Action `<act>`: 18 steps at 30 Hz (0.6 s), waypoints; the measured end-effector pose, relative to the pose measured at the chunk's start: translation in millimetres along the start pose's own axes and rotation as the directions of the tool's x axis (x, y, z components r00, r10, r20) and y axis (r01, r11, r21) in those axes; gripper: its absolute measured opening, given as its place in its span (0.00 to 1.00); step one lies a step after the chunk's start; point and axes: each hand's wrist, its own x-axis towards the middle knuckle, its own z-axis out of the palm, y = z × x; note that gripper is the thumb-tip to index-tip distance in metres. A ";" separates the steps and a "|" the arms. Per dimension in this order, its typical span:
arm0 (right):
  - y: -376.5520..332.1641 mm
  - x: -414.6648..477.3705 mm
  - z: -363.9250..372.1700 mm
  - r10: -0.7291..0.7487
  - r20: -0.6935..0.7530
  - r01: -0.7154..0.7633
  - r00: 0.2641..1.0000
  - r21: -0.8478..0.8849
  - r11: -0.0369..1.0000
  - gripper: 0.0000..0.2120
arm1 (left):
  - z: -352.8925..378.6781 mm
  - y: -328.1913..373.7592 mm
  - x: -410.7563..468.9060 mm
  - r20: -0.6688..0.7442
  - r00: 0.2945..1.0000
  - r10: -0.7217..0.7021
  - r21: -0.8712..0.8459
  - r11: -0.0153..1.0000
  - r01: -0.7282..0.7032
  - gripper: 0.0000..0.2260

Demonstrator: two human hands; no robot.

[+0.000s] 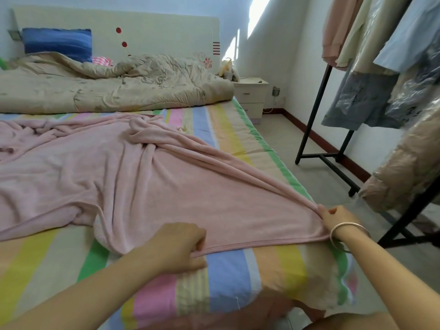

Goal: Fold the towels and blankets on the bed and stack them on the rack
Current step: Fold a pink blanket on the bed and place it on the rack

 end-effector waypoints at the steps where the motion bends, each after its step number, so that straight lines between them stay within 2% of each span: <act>1: 0.8 2.1 5.0 0.003 -0.003 -0.003 1.000 -0.038 0.999 0.27 | 4.4 -0.4 -6.1 -0.041 0.993 0.113 0.131 0.986 -0.107 0.11; 3: 1.6 1.8 9.5 0.014 -0.048 -0.018 0.999 -0.084 0.996 0.29 | 13.6 -12.7 -19.5 -0.033 0.974 0.223 0.263 0.942 -0.207 0.17; 5: -0.8 -3.0 11.5 0.010 -0.094 -0.018 0.996 -0.092 0.996 0.26 | 16.4 -35.3 -27.4 -0.012 0.986 0.168 0.312 0.937 -0.155 0.22; 8: -3.1 -5.6 15.8 0.004 -0.151 -0.014 0.989 -0.062 0.998 0.17 | 7.9 -73.3 -43.5 0.004 0.995 -0.102 0.392 0.915 0.092 0.17; 9: -3.5 -5.0 16.8 0.007 -0.171 -0.015 0.985 -0.042 0.999 0.16 | 8.6 -85.0 -48.9 -0.008 0.986 -0.168 0.357 0.920 0.159 0.14; 11: -5.3 -3.9 18.8 0.023 -0.187 -0.023 0.982 0.003 1.000 0.16 | 11.5 -102.4 -60.5 -0.093 0.975 -0.200 0.233 0.948 0.217 0.12; 13: -2.9 -3.3 21.1 0.018 -0.194 -0.011 0.981 0.037 0.999 0.16 | 18.7 -115.2 -66.3 -0.144 0.982 -0.121 0.268 0.951 0.157 0.15; 15: 3.9 -5.9 19.2 -0.013 -0.190 0.023 0.982 0.049 0.999 0.16 | 22.7 -117.1 -72.5 -0.147 0.989 -0.010 0.345 0.937 0.061 0.11; 18: 22.1 -8.2 15.5 -0.050 -0.186 0.057 0.981 0.031 0.998 0.15 | 30.0 -114.0 -83.9 -0.157 0.983 0.093 0.382 0.924 -0.027 0.13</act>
